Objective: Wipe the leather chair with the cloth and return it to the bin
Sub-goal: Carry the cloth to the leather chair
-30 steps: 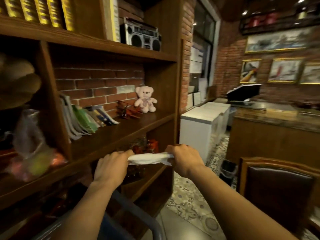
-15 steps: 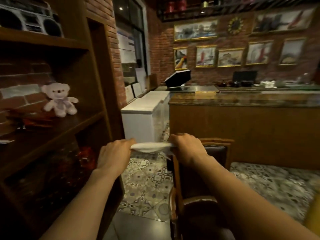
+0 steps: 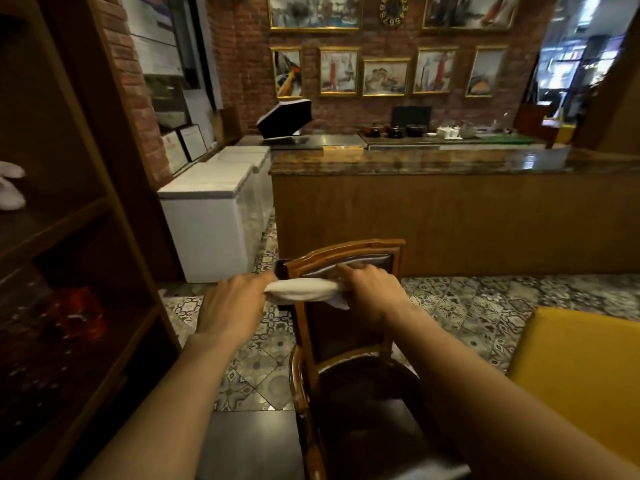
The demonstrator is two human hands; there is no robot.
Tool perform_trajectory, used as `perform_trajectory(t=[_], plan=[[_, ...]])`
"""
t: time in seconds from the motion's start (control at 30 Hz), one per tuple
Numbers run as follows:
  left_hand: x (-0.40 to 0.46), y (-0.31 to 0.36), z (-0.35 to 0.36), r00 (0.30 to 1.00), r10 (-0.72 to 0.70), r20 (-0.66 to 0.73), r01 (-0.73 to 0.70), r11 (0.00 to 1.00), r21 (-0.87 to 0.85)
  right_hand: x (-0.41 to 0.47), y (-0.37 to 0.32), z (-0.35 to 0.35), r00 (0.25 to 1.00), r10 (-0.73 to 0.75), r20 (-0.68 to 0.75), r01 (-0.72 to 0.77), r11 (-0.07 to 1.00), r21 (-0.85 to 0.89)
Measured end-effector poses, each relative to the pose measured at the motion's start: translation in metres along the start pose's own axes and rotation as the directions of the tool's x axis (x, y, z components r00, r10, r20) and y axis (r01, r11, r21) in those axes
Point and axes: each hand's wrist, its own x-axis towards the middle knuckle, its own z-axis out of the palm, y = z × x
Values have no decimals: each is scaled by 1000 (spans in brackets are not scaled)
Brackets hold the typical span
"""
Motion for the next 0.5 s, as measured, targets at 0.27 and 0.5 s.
perform_trajectory(t=[0.27, 0.5], plan=[[-9, -31, 20, 1000, 25, 6, -25, 999, -30, 4, -24, 28, 999, -52, -15, 51, 997, -55], [-33, -31, 67, 995, 6, 97, -1, 999, -45, -11, -9, 81, 999, -33, 3, 33, 999, -18]])
